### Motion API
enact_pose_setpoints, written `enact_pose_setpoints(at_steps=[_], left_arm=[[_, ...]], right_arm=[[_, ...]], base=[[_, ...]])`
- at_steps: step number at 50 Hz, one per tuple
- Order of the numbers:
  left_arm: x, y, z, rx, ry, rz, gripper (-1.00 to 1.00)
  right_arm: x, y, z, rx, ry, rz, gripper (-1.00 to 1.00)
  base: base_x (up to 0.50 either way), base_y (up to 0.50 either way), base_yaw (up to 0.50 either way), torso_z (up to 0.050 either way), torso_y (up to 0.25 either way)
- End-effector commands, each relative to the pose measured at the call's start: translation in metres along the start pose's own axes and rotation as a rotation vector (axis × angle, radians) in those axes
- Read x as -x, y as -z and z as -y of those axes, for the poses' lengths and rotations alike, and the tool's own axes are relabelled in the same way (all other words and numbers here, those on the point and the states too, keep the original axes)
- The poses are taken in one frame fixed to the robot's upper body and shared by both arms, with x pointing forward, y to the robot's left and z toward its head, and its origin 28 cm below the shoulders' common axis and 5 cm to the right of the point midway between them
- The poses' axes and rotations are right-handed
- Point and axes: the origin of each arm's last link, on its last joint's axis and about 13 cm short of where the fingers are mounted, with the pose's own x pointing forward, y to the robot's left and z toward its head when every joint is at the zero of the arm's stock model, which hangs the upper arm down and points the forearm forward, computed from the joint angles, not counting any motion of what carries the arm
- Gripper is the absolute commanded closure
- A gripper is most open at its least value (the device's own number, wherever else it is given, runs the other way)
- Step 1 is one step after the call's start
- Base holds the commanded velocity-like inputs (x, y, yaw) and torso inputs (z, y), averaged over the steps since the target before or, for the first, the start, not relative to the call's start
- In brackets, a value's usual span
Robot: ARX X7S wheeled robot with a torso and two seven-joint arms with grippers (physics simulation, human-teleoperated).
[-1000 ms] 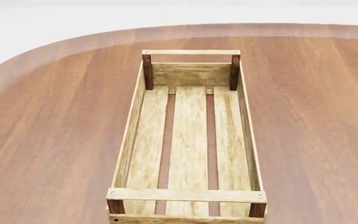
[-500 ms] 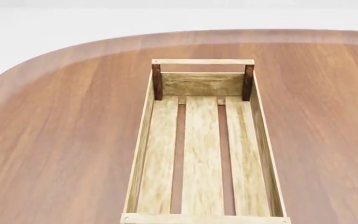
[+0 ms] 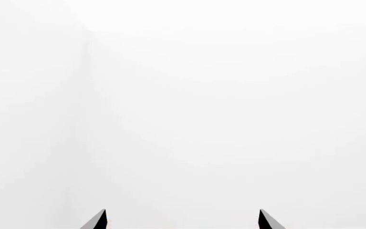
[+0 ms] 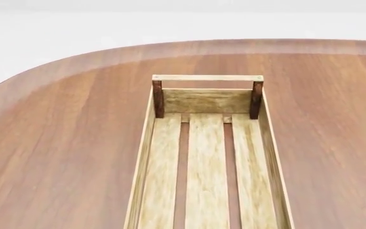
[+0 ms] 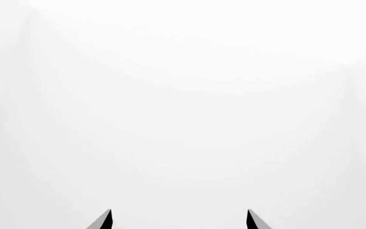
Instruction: Pick up the cream cheese and put it in the tray.
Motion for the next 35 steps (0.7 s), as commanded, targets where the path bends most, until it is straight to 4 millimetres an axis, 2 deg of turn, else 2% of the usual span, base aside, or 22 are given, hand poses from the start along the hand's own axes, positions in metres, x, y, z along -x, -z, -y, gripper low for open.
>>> enact_pose_setpoints(at_steps=[1,35], left_arm=[[0.0002,-0.0002,0.0003,-0.002,0.002,0.0,-1.0],[0.0,0.0001,0.0001,-0.001,0.001,0.001,-1.0]], right_arm=[[0.0,0.0007,-0.0006,0.002,-0.004,-0.002,-1.0],[-0.0001,0.0007,0.0002,-0.021,0.005,0.0,-1.0]], base=[[0.21,0.0,0.0,0.0,0.0],[0.2,0.0,0.0,0.0,0.0]])
